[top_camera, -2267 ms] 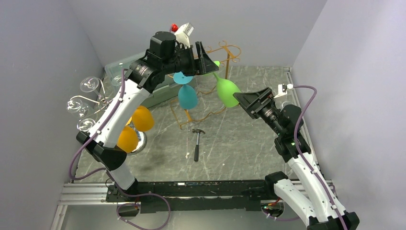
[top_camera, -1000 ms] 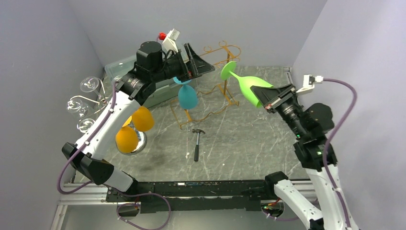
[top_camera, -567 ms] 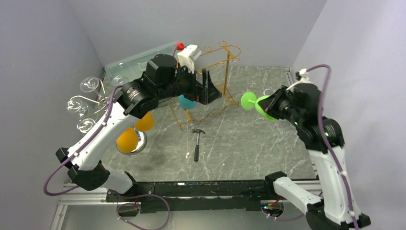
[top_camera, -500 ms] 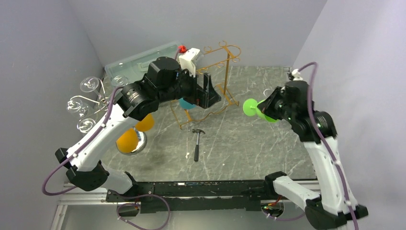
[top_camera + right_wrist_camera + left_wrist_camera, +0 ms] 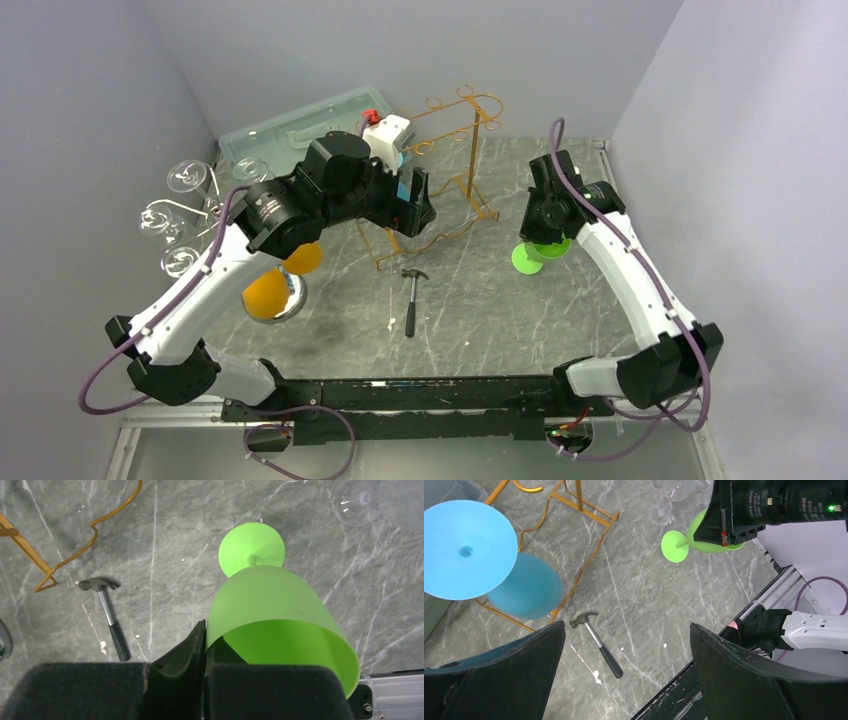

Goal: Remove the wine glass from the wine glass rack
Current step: Place the wine glass at the center of the board.

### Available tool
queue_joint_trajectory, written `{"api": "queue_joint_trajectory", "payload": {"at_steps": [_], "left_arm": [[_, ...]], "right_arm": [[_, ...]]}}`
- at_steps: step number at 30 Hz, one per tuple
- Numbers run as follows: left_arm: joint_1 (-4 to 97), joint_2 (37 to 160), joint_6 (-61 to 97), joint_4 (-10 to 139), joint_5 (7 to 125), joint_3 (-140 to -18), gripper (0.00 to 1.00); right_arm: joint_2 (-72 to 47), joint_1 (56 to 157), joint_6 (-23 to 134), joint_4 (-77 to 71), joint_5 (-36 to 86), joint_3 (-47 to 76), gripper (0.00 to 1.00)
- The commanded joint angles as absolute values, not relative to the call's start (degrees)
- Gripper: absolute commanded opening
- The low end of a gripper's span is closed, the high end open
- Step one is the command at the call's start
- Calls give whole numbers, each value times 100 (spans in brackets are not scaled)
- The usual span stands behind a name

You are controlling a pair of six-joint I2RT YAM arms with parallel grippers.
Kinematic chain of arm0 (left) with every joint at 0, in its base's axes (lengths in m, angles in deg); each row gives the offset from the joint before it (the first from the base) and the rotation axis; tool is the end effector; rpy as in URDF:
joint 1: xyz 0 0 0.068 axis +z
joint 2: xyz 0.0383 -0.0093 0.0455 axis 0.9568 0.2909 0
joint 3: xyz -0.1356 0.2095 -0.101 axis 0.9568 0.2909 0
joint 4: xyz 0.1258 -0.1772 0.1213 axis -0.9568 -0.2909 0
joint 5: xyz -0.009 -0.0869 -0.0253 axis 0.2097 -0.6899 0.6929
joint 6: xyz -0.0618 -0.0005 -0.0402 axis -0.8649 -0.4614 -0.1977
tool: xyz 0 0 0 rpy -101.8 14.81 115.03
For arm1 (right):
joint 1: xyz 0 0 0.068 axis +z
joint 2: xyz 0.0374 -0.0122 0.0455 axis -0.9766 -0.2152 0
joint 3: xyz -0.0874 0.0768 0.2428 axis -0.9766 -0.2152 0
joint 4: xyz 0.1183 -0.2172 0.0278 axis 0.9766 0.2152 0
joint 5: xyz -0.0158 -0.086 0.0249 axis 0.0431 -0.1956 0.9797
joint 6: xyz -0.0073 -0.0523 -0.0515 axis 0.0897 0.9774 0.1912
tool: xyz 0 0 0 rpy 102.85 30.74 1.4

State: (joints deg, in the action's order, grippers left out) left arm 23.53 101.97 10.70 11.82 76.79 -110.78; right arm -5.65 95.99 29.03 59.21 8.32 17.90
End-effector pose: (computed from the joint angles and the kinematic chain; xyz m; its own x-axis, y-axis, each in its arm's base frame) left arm 0.1829 -0.2101 0.4622 -0.5043 0.0863 -0.8592 0.6004 0.7502 -0.2770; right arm 0.2376 0.0688 0.3270 -0.8058 0.2997 -0.5107 0.2452 0.9539 0.1731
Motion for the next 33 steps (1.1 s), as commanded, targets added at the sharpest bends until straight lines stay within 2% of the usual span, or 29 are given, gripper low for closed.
{"api": "queue_joint_trajectory", "payload": {"at_steps": [1,21,30,33], "left_arm": [[2363,10088,1122,1157,7917,-11056,100],[3190,10194,991,1211,7097,-10972,100],[3241,10237,984,1225,6944,-11034,99],[3249,10251,991,1233,6935,-11043,99]], "right_arm": [[-871,9612,3197,5525,835,1810,0],[-1969,9386,3508,4937,1149,1741,0],[-2113,9349,3574,4807,1175,1570,8],[-2088,9344,3575,4794,1147,1528,15]]}}
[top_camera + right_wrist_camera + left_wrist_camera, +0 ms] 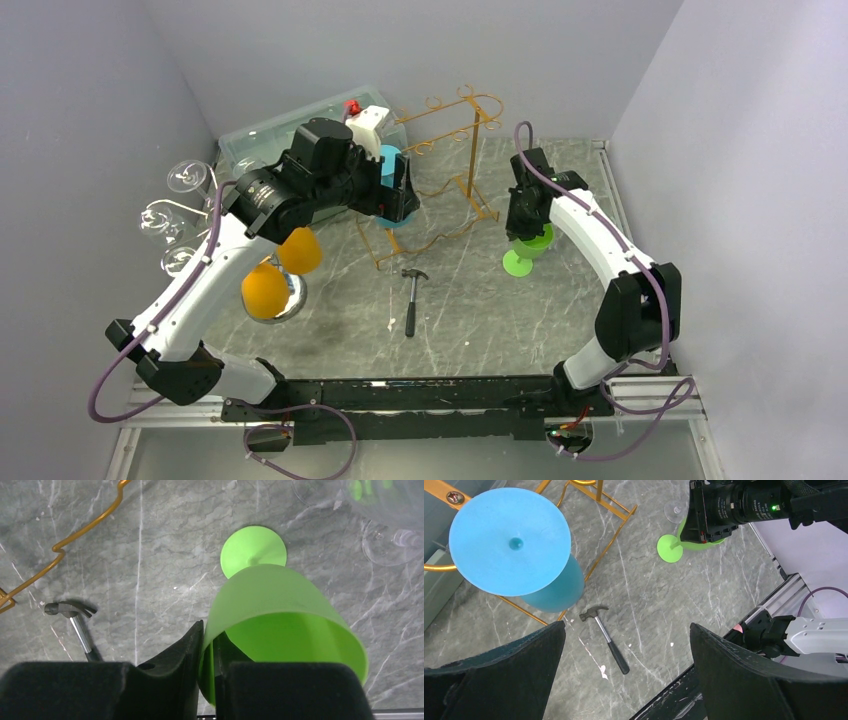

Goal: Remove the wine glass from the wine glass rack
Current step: Place the wine glass at the center of the board.

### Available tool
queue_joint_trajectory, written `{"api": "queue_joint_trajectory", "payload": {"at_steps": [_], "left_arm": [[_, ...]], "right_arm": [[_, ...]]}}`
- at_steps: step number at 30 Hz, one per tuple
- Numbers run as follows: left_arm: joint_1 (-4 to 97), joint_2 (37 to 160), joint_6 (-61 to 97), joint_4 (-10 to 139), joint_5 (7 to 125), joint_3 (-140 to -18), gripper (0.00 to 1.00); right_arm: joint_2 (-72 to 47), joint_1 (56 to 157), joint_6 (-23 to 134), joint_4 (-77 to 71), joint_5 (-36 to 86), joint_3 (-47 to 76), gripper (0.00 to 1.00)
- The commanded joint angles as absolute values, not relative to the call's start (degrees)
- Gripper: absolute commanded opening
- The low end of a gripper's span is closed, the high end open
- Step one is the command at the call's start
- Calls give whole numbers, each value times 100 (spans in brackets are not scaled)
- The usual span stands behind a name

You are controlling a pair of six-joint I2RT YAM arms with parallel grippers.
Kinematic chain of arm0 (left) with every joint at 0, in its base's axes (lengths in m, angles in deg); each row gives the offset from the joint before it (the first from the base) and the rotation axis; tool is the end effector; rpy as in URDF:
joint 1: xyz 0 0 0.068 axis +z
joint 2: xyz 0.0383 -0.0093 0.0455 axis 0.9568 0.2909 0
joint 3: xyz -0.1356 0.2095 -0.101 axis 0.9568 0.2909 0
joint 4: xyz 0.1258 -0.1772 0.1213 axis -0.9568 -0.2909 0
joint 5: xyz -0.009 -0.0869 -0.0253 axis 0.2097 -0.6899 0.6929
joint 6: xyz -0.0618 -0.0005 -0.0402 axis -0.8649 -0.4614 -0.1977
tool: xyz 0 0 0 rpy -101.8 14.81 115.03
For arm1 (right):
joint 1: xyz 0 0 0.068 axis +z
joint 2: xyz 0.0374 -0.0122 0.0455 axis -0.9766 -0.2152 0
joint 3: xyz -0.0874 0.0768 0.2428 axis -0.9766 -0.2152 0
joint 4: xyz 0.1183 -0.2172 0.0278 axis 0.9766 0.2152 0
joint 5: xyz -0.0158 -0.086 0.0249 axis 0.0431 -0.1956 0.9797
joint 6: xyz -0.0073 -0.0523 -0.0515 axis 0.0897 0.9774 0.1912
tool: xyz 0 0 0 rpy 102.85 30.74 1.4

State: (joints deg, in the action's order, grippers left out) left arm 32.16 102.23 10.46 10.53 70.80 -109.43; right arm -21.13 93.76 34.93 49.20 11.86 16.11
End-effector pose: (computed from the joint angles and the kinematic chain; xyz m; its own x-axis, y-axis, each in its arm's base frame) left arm 0.2098 -0.1865 0.4511 -0.5689 0.0544 -0.8206 0.5335 0.7838 -0.3179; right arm 0.3038 0.0820 0.2573 -0.8886 0.2154 -0.4049 0.1866 0.9763 0.1100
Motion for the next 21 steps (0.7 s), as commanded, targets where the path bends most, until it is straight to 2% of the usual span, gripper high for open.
{"api": "queue_joint_trajectory", "payload": {"at_steps": [1,11,21], "left_arm": [[3251,10259,991,1237,6933,-11051,100],[3257,10355,995,1276,6993,-11297,100],[3257,10590,1205,1040,7602,-11976,99]], "right_arm": [[-2073,9348,3578,4797,1138,1528,18],[-1750,9357,3587,4957,1021,1747,49],[-1228,9349,3588,5113,890,1896,66]]}}
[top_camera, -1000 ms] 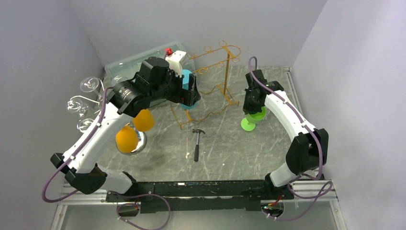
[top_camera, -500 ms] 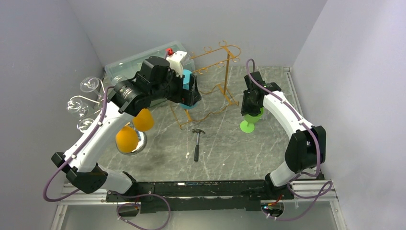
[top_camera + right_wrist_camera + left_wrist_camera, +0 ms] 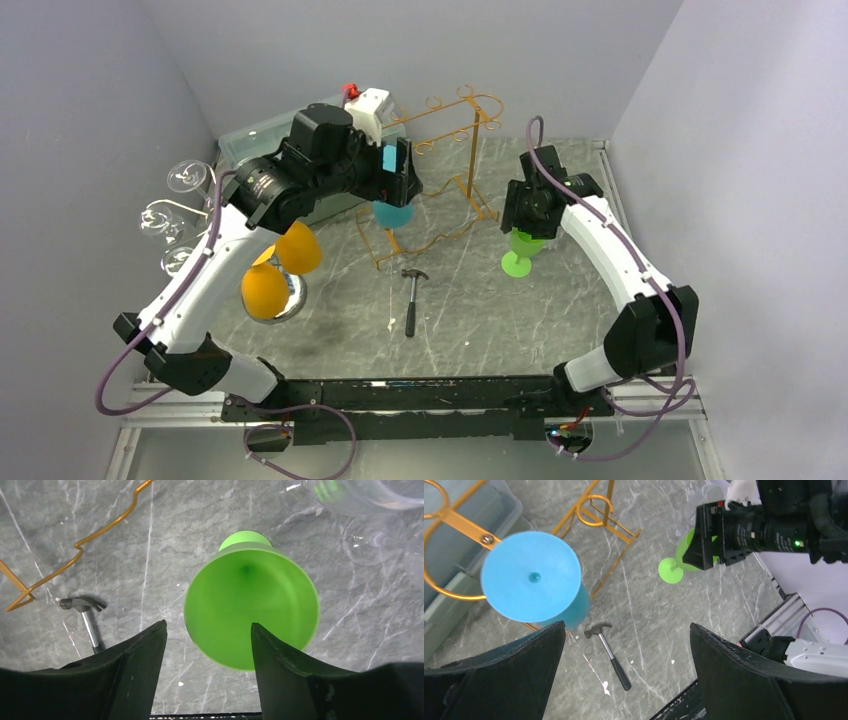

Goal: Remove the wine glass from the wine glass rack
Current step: Place the wine glass at the center of the board, then pick up the wine glass from the wine rack.

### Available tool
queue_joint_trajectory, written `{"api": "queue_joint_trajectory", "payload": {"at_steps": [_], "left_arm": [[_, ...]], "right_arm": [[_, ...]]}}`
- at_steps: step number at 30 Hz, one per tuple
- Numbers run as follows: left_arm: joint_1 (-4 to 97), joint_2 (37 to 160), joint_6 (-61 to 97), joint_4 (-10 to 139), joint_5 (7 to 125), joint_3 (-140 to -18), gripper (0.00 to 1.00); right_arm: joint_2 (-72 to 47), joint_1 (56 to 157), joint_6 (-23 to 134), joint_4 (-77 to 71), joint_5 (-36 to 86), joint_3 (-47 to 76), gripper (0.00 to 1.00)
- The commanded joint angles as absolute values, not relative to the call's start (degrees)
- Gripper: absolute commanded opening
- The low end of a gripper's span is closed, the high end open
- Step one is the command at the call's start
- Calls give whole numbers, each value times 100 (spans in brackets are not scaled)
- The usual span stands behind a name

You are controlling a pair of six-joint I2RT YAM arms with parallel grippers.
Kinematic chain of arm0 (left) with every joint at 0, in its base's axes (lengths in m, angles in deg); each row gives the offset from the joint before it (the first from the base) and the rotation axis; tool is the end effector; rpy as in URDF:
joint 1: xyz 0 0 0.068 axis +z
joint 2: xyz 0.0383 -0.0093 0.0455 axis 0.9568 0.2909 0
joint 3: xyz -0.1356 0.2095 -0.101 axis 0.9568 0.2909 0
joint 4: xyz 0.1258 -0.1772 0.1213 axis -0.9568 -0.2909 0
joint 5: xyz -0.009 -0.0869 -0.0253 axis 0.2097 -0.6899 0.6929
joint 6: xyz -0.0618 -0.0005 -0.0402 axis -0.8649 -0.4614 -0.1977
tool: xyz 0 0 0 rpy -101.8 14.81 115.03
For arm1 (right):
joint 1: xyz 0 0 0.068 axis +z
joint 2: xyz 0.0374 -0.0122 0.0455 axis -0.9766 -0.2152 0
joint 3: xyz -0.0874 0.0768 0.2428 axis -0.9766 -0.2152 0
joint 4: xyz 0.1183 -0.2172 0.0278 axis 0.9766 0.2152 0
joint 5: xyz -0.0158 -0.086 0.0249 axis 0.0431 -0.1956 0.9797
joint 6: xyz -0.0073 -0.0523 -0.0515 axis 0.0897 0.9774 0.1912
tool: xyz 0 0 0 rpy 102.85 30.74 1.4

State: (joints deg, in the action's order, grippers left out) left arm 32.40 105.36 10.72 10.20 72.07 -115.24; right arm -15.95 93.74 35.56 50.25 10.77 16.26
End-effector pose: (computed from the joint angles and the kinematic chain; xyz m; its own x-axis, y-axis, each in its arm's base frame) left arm 0.2187 -0.1909 0.4669 -0.5362 0.0288 -0.8436 0.5290 0.7903 -0.3092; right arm 0.2886 0.0762 0.2830 -0.8552 0.2143 -0.4719 0.1766 0.9765 0.1234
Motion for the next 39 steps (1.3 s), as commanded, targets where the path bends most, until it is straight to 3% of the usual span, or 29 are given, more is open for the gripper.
{"api": "queue_joint_trajectory", "payload": {"at_steps": [1,9,17,39], "left_arm": [[3257,10620,1255,1007,7716,-12044,99],[3404,11150,1715,563,8577,-12685,100],[3675,11702,1959,263,8525,-13161,99],[3758,12298,2094,-116,8165,-13738,99]], "right_arm": [[-1159,9356,3583,5122,890,1903,68],[-558,9357,3603,5111,947,2064,83],[15,9356,3573,4877,1202,2093,91],[393,9352,3609,4846,1220,1945,94]]}}
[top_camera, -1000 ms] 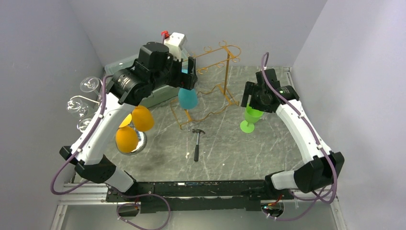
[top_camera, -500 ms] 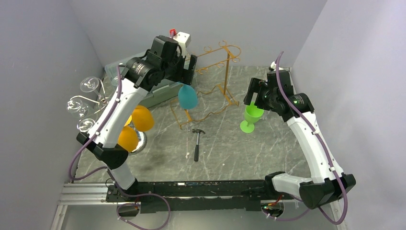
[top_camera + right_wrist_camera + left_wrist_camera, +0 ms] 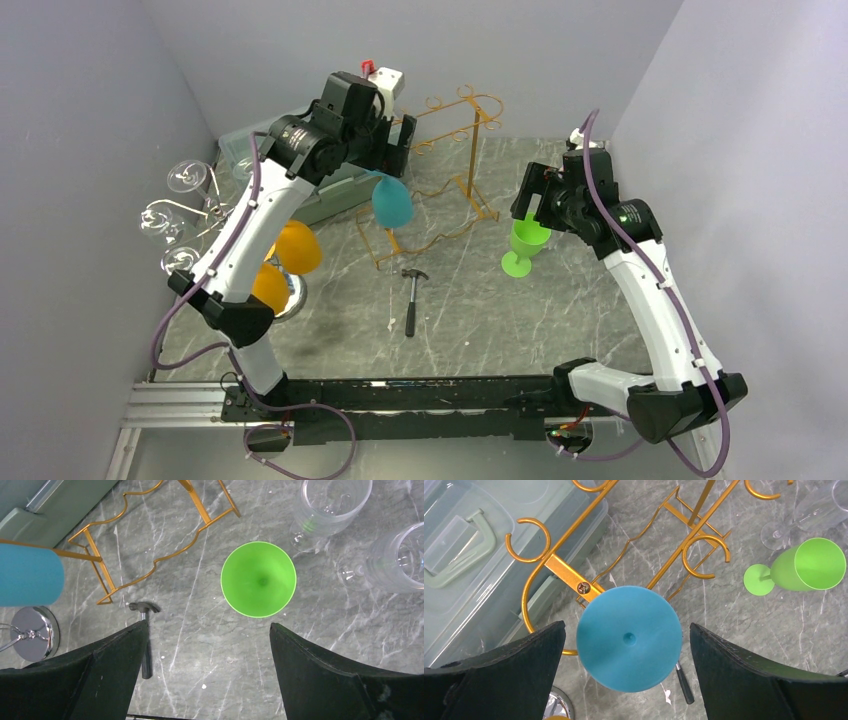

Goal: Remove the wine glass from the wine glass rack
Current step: Pick up the wine glass from the wine rack.

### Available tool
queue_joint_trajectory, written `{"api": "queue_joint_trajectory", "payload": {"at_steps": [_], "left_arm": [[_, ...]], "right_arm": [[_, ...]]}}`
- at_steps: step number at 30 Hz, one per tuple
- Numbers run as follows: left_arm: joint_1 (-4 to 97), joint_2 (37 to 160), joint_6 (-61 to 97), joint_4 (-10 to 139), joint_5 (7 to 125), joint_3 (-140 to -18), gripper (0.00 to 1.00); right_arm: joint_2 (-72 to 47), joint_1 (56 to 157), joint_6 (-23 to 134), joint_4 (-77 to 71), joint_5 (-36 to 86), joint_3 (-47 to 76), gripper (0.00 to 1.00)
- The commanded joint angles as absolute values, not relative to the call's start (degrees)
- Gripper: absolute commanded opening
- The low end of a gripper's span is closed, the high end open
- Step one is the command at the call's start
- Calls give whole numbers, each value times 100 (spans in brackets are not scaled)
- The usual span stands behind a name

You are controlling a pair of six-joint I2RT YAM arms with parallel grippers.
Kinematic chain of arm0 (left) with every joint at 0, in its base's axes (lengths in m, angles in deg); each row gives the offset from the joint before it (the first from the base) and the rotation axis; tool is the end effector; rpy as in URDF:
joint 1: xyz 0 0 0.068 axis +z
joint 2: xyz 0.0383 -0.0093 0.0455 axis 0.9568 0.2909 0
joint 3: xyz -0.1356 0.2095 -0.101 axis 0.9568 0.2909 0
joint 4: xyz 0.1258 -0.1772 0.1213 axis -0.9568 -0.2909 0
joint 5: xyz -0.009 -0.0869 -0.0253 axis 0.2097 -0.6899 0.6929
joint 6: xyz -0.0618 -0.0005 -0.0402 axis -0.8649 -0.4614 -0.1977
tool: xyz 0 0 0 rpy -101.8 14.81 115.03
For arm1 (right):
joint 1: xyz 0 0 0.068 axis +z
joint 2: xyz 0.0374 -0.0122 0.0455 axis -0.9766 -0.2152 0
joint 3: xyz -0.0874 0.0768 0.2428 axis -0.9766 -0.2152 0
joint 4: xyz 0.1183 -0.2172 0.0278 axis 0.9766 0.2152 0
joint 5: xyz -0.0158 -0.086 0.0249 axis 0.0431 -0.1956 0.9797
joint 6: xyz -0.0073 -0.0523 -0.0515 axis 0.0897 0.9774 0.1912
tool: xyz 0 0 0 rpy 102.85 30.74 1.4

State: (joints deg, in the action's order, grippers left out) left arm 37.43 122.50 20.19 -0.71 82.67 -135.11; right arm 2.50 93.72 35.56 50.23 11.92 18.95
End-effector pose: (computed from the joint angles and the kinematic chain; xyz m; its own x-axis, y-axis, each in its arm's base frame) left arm 0.2898 -0.1966 0.4576 -0.5306 0.1763 -0.8291 0.3926 0.9180 -0.0561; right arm 0.2223 0.0582 0.3771 -0.6489 0.2753 -0.7093 0.0920 0.9538 0.2860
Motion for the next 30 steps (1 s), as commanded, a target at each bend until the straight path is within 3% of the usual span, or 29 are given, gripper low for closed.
{"api": "queue_joint_trajectory", "payload": {"at_steps": [1,17,30], "left_arm": [[3758,12303,2080,-112,8171,-13719,99],[3758,12391,2002,-177,8096,-13695,89],[3758,12299,2027,-138,7932,-13846,68]], "right_arm": [[411,9354,3605,4842,1221,1941,93],[458,9355,3583,4776,1239,1814,93],[494,9351,3557,4765,1224,1800,93]]}}
